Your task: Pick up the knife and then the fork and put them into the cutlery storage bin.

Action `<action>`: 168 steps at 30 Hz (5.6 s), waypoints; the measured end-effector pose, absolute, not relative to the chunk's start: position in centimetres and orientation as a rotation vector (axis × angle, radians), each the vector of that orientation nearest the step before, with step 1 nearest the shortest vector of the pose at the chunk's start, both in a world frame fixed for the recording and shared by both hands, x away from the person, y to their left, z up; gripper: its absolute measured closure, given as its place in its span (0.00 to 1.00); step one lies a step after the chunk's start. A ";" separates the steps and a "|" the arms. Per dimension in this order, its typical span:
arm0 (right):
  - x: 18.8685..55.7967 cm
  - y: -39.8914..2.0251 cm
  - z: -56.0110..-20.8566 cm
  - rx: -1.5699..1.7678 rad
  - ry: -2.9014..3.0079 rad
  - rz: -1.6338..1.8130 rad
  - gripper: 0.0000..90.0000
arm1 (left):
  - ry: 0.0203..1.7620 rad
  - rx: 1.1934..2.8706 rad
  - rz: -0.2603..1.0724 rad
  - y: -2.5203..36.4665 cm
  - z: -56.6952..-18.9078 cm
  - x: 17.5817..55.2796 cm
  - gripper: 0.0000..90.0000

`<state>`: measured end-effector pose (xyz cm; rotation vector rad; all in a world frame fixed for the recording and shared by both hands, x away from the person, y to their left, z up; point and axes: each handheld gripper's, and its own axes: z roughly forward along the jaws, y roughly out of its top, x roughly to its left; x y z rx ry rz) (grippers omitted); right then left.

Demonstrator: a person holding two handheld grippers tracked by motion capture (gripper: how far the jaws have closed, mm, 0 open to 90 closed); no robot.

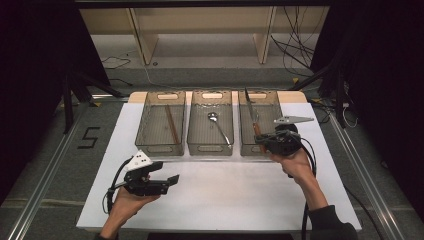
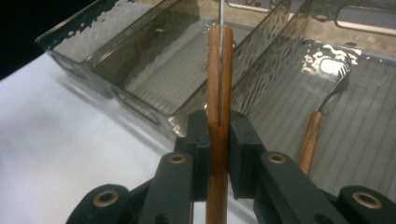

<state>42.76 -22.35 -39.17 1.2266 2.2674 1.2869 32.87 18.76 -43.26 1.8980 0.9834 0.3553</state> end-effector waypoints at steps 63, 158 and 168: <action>49.8 -23.8 -39.8 1.565 2.239 1.050 0.50 | 0.939 1.863 0.328 18.4 -44.5 31.8 0.21; 30.7 -22.7 -46.0 0.975 2.162 1.530 0.23 | 0.935 1.805 0.316 19.4 -47.1 30.7 0.18; 30.7 -22.7 -46.0 0.972 2.164 1.529 0.23 | 0.935 1.799 0.320 19.5 -47.1 30.7 0.18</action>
